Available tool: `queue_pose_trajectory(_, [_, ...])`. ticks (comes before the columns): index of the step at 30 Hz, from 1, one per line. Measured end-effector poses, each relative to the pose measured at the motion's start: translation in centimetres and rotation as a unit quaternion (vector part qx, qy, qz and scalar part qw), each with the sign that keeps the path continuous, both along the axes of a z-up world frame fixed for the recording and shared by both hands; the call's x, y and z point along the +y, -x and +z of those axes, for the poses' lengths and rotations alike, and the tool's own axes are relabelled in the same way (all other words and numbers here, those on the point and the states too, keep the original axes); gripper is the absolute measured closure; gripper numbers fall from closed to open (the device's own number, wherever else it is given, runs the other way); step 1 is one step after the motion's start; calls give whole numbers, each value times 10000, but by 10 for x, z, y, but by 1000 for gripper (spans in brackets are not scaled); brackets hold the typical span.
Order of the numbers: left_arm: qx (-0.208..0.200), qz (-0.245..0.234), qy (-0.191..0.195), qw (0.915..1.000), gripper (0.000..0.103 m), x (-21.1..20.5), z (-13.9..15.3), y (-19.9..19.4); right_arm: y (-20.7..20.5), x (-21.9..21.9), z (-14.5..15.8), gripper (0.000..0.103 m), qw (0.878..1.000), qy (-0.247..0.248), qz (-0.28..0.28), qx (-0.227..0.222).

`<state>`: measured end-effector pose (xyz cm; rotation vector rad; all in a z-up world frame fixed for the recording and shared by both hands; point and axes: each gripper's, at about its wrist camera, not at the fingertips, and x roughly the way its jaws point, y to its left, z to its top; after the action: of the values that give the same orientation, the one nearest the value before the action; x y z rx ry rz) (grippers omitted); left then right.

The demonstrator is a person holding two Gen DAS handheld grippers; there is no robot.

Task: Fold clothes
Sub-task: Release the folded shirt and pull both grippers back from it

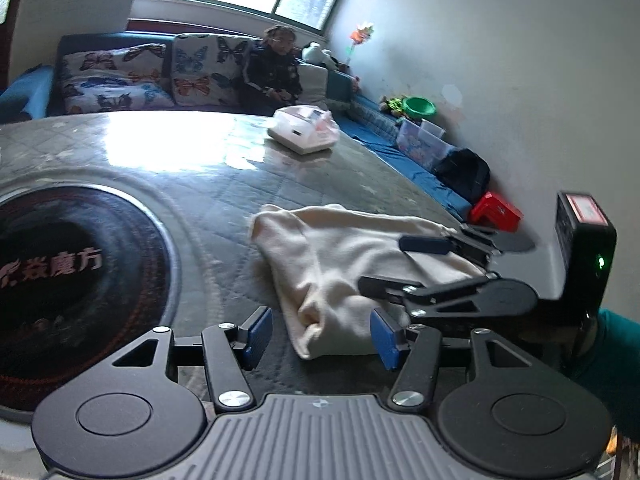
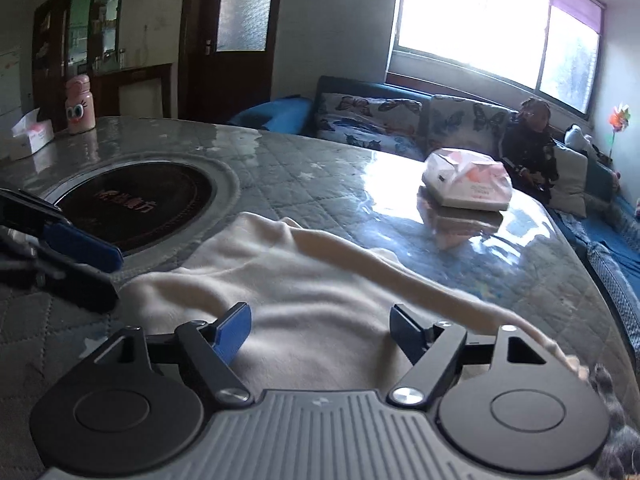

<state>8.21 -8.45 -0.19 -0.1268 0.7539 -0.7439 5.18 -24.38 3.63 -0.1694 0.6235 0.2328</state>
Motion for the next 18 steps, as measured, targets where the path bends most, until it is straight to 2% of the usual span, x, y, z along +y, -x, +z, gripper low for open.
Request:
queue_pose_trajectory(6, [38, 252, 50, 9997, 45, 8, 1, -4, 13, 9, 1, 25, 9998, -177, 85, -73])
queue_pose_trajectory(9, [40, 273, 80, 9996, 45, 7, 1, -3, 21, 17, 1, 25, 9983, -476, 334, -21])
queue_pose_trajectory(14, [86, 317, 40, 9995, 44, 2, 1, 0, 38, 39, -4, 24, 9962, -429, 753, -26])
queue_pose_trajectory(18, [66, 367, -74, 9993, 36, -1, 3, 4, 48, 41, 0, 23, 9956, -575, 741, -26])
